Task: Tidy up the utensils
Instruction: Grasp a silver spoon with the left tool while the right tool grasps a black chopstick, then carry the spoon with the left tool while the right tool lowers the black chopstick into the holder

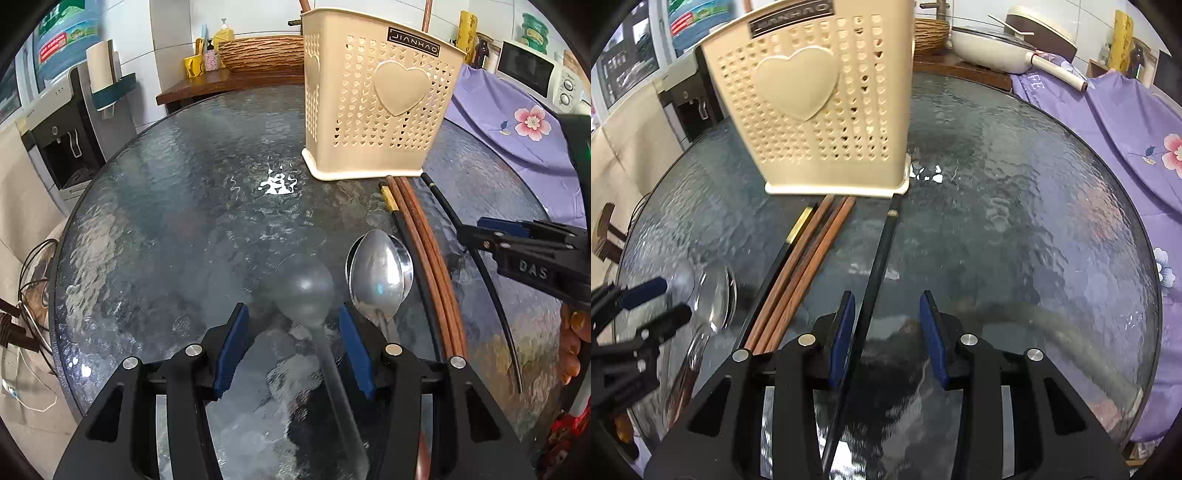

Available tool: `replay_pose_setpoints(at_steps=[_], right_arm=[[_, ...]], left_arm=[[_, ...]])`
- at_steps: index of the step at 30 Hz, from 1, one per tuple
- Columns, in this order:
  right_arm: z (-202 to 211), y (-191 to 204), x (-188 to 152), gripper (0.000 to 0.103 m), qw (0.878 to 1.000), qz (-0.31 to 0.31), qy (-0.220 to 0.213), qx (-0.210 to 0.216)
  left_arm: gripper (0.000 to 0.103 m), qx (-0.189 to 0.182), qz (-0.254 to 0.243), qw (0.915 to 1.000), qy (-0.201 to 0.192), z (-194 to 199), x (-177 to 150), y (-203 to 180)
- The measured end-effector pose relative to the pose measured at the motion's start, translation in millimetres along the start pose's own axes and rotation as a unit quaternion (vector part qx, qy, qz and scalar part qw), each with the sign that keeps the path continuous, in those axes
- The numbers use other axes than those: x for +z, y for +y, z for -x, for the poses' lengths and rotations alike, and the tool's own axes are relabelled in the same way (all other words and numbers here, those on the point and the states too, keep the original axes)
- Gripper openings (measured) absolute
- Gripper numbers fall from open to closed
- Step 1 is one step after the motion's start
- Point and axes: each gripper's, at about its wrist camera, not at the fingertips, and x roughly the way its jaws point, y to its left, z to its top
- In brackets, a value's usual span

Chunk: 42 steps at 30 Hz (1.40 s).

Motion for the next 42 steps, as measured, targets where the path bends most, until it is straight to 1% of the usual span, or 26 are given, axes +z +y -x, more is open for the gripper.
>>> replay_pose_setpoints(at_steps=[4, 7, 11, 18, 20, 25, 26, 27, 37, 42], right_arm=[[-9.3, -0.1, 13.5, 0.032, 1.0, -0.004, -0.002, -0.009], [-15.6, 3.0, 22.0, 0.03, 1.0, -0.009, -0.004, -0.013], [-22.4, 4.8, 30.9, 0.023, 1.0, -0.015, -0.009, -0.025], [-28.3, 5.6, 38.2, 0.021, 0.999, -0.012, -0.004, -0.03], [-28.9, 4.8, 39.4, 0.019, 1.0, -0.012, -0.002, -0.029], [-29.9, 3.6, 40.5, 0.014, 1.0, -0.009, -0.004, -0.026], [-30.0, 3.5, 40.7, 0.013, 1.0, -0.008, -0.004, -0.025], [-30.2, 2.5, 41.1, 0.012, 1.0, -0.008, -0.004, -0.024], [-30.1, -3.3, 39.4, 0.01, 1.0, -0.005, -0.004, -0.011], [-28.0, -8.0, 34.0, 0.009, 1.0, -0.015, -0.013, 0.005]], left_arm=[[0.05, 0.014, 0.0, 0.9999, -0.003, -1.4, -0.2, -4.8], [0.05, 0.018, 0.011, 0.9998, -0.006, -1.8, -0.7, -6.0], [0.05, 0.028, 0.018, 0.9994, -0.007, -4.3, 1.5, -9.0], [0.05, 0.034, 0.023, 0.9992, -0.005, -9.7, 8.9, -14.0], [0.049, 0.034, 0.021, 0.9992, -0.005, -10.7, 10.1, -15.9], [0.042, 0.028, 0.012, 0.9995, -0.008, -10.2, 9.7, -19.2], [0.037, 0.026, 0.008, 0.9996, -0.009, -9.8, 9.2, -19.8], [0.035, 0.026, 0.006, 0.9996, -0.01, -9.3, 8.7, -20.2], [0.035, 0.017, 0.0, 0.9998, -0.004, -9.4, 11.7, -17.8], [0.035, -0.012, 0.011, 0.9998, -0.007, -8.5, 13.8, -9.7]])
